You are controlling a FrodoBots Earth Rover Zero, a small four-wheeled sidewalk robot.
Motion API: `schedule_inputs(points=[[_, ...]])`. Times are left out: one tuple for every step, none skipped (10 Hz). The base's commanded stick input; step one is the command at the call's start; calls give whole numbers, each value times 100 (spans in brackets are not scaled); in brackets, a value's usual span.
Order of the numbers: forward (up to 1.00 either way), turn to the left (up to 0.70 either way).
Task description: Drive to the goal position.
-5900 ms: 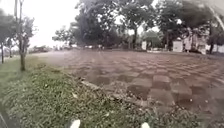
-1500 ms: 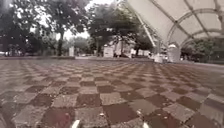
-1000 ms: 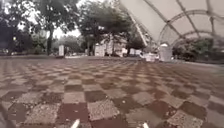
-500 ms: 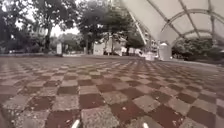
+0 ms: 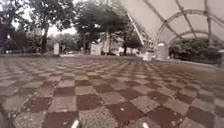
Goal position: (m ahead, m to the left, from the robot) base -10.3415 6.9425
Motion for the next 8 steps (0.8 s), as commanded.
schedule_inputs(points=[[0, -45], [0, -45], [0, -45], [0, -45], [0, -45], [0, -45], [0, -45], [0, -45]])
